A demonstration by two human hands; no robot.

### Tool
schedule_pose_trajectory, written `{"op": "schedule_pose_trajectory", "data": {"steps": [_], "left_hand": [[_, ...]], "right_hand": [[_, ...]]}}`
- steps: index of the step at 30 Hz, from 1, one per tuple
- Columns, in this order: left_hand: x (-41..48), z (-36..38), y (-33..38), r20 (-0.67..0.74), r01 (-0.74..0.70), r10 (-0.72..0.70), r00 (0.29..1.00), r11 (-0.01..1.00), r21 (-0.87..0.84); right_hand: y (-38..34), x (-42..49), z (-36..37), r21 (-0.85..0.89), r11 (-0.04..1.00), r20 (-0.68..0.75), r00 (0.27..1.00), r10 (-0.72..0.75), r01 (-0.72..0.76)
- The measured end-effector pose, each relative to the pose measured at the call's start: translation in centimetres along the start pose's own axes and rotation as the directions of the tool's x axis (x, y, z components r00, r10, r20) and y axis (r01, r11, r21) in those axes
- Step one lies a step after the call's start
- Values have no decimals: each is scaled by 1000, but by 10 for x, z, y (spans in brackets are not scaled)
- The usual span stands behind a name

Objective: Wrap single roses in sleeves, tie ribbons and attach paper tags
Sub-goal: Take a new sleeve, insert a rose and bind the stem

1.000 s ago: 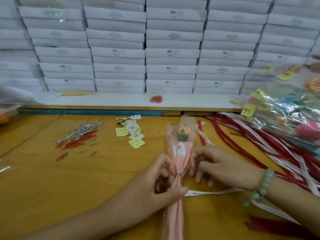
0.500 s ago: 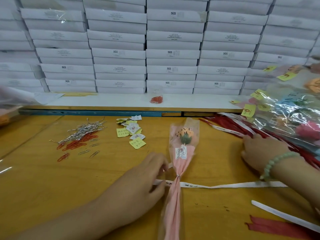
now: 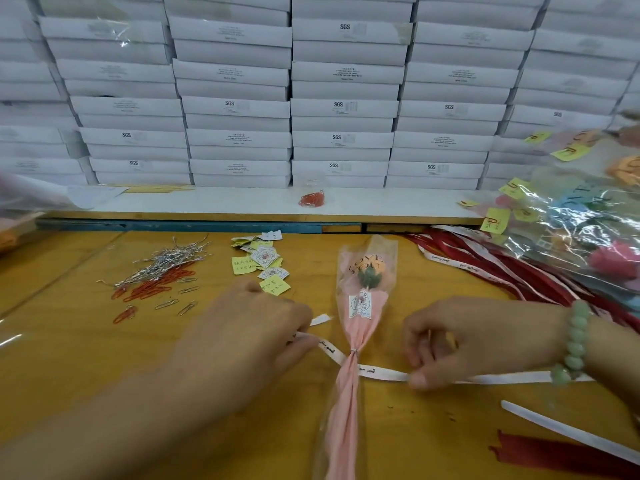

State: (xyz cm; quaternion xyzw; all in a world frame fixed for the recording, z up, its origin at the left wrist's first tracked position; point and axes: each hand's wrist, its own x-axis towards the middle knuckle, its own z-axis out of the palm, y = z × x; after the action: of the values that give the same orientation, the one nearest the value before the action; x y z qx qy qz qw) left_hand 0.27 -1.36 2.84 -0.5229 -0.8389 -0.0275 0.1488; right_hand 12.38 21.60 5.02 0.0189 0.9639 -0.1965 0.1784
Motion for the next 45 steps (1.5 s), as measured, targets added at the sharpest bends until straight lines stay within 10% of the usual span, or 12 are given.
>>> {"op": "schedule_pose_trajectory", "data": {"steps": [6, 11, 18, 30, 39, 45], "left_hand": [[4, -24, -11, 31, 155, -160, 987, 861, -483], [8, -22, -21, 91, 113, -87, 992, 285, -952], [12, -12, -23, 50, 84, 106, 993, -344, -935], [14, 15, 0, 175, 190, 77, 982, -270, -944], [10, 25, 14, 237, 247, 148, 960, -47, -968], [7, 20, 20, 212, 214, 241, 947, 19, -977]], "right_hand": [[-10, 1, 5, 61, 995, 80, 994, -79, 74], [-13, 1, 7, 342, 930, 78, 983, -168, 132], [-9, 4, -1, 531, 819, -140, 976, -167, 216], [-5, 6, -10, 777, 262, -503, 815, -287, 572], [-17, 1, -2, 759, 308, -360, 763, -537, 574], [-19, 8, -1, 674, 365, -479, 756, -446, 642]]}}
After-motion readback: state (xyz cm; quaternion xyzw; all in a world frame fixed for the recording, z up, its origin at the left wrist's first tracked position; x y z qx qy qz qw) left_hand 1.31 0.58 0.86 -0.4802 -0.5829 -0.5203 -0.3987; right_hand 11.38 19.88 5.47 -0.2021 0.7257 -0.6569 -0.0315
